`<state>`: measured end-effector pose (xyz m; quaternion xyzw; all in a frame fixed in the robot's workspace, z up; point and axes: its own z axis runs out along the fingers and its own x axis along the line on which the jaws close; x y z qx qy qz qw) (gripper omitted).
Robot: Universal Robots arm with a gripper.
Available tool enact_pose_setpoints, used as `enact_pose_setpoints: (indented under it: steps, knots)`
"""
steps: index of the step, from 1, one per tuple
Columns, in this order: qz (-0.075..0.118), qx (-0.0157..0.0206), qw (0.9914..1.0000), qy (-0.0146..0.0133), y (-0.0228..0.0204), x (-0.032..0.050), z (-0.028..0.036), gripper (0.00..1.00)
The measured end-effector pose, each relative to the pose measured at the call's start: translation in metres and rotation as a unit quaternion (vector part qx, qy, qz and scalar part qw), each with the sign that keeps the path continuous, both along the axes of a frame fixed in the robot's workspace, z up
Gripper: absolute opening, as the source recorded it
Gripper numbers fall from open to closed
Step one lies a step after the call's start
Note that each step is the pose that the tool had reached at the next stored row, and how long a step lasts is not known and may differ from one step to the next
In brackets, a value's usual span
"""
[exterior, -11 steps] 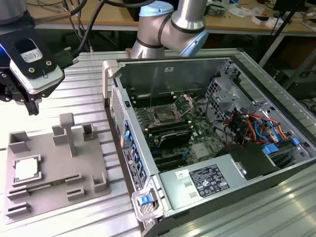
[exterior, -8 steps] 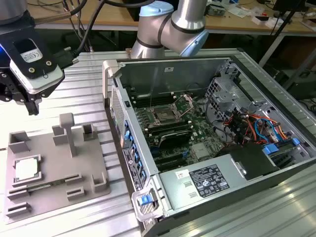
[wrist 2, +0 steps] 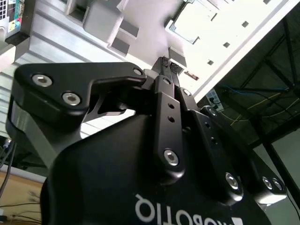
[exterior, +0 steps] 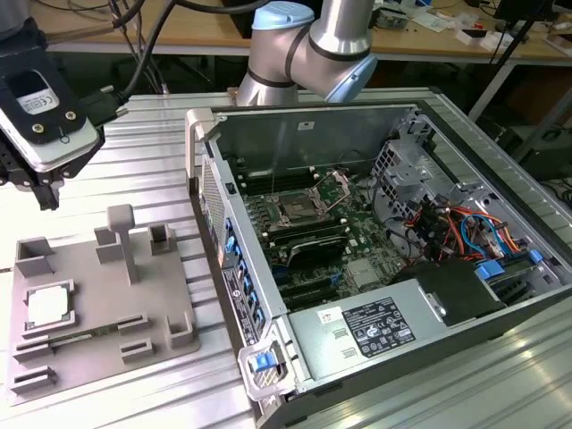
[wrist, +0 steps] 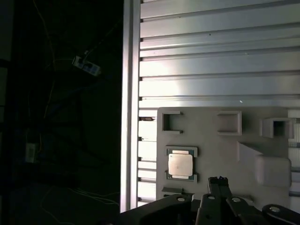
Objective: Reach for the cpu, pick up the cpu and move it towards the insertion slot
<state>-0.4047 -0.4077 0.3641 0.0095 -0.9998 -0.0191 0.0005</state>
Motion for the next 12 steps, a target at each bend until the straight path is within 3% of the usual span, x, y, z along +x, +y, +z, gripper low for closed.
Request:
enact_pose_setpoints:
  steps: [6,8,10,11,12]
  knots:
    - [0.0,0.0,1.0,0.0,0.0,-0.0131,-0.0003,0.11]
    - [0.0,0.0,1.0,0.0,0.0,-0.0219,-0.0006,0.24]
    - [0.0,0.0,1.0,0.0002,0.0,-0.0291,-0.0007,0.24]
    - [0.0,0.0,1.0,0.0003,0.0,-0.0324,-0.001,0.31]
    - [0.0,0.0,1.0,0.0003,0.0,-0.0342,-0.0019,0.31]
